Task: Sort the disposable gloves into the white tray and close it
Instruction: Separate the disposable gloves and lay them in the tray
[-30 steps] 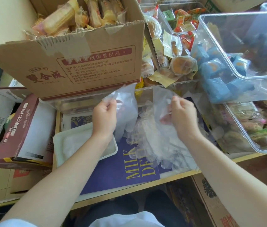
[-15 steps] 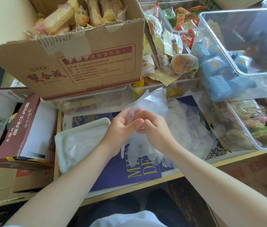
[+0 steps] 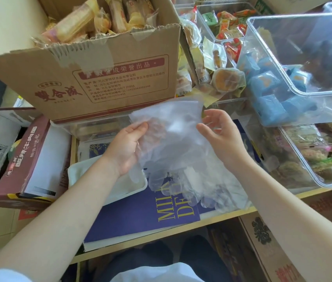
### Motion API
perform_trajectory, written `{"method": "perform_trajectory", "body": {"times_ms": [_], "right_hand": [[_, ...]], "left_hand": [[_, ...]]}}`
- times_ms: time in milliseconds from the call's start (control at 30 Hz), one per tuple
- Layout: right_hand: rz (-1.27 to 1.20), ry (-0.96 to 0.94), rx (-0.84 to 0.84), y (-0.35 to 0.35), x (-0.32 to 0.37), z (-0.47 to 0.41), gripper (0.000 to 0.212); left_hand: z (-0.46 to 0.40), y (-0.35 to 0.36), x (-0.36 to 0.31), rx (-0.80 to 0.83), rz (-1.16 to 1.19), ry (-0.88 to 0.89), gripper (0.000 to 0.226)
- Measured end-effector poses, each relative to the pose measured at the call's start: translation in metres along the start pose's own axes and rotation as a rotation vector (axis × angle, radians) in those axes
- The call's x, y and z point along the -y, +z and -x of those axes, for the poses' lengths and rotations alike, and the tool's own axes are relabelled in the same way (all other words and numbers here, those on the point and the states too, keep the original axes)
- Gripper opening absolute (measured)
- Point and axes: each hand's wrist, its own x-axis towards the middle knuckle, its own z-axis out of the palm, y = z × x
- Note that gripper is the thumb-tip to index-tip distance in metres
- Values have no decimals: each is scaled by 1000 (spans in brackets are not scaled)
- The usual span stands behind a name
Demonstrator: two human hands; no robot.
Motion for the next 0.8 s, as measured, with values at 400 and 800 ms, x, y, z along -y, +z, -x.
{"method": "perform_trajectory", "body": {"times_ms": [400, 800], "right_hand": [[-123, 11, 279, -28, -25, -15, 17], [-63, 548, 571, 2, -147, -59, 12]], "left_hand": [[-20, 3, 32, -20, 82, -457, 35], [-70, -18, 117, -227, 1, -648, 24]]}}
